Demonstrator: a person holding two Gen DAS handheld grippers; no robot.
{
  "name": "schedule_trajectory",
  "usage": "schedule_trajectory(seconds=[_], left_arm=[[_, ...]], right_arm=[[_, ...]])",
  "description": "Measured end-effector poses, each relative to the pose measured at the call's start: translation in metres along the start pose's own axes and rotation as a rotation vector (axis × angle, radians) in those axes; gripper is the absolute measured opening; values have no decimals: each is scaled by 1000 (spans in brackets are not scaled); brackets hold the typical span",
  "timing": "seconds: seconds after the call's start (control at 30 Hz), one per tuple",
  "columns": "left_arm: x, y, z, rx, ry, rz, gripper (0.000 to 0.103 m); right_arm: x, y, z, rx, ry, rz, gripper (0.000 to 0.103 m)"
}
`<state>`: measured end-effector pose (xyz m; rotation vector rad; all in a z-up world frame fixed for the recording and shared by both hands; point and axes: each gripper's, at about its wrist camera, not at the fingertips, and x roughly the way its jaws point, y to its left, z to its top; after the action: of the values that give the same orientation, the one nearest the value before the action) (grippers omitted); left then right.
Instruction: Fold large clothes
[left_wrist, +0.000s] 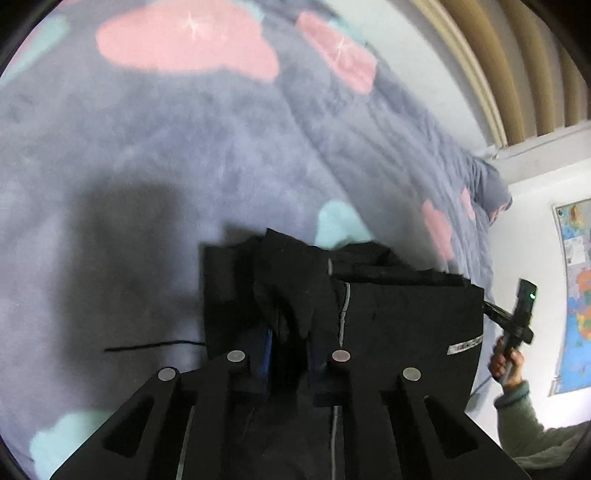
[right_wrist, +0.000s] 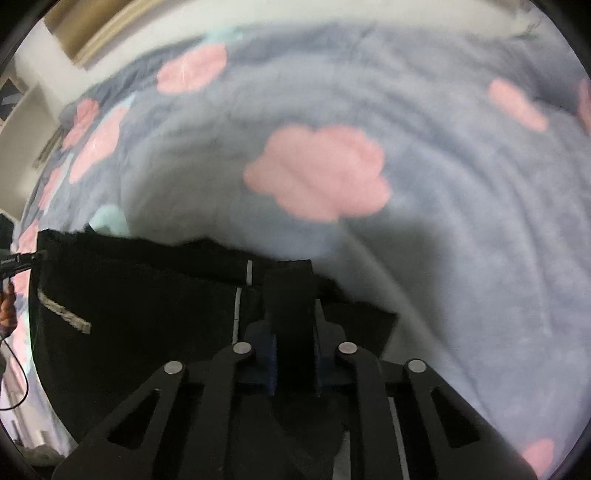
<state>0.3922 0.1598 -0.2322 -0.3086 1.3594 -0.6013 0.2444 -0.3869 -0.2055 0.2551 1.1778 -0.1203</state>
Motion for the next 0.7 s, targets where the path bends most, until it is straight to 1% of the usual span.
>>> schedule_trajectory(seconds=[0.07, 0.13, 0.17, 0.23, 0.3, 0.37, 0.4, 0.43, 0.47, 0.5, 0.53, 0.57, 0.6, 0.7], left_arm=[[-22, -11, -1, 4, -62, 5, 13], [-52, -22, 2, -6, -145, -41, 13], [-62, -25, 5, -2, -167, -63, 12], [-69, -38, 16, 20, -200, -55, 13], [-61, -42, 26, 24, -211, -11, 13], [-42, -37, 34, -13, -201, 29, 13], [-25, -31, 39, -35, -185, 67, 13], [-9, -24, 40, -50, -164, 111, 13], [7, -19, 42, -69, -141, 133, 13], [30, -9, 42, -97, -94, 163, 13], [47, 0, 40, -120, -53, 177, 15], [59, 7, 36, -141, -32, 180, 15], [68, 13, 34, -153, -24, 182, 19], [73, 17, 36, -173, -13, 174, 21]], right_arm=[[-29, 0, 3, 12, -68, -27, 16], [-55, 1, 8, 16, -134, -46, 15], [-61, 2, 11, 12, -151, -63, 15], [-59, 5, 21, 10, -166, -105, 15], [-40, 5, 31, 31, -152, -146, 15], [-13, 0, 38, 77, -115, -173, 15], [8, -3, 40, 98, -77, -188, 15], [31, -5, 41, 111, -35, -198, 15], [47, -7, 41, 124, 0, -201, 15], [70, -8, 38, 135, 52, -197, 15], [87, -6, 34, 123, 99, -198, 15], [96, -2, 30, 103, 115, -221, 17], [102, 4, 28, 78, 122, -255, 17], [104, 11, 32, 33, 145, -309, 24]])
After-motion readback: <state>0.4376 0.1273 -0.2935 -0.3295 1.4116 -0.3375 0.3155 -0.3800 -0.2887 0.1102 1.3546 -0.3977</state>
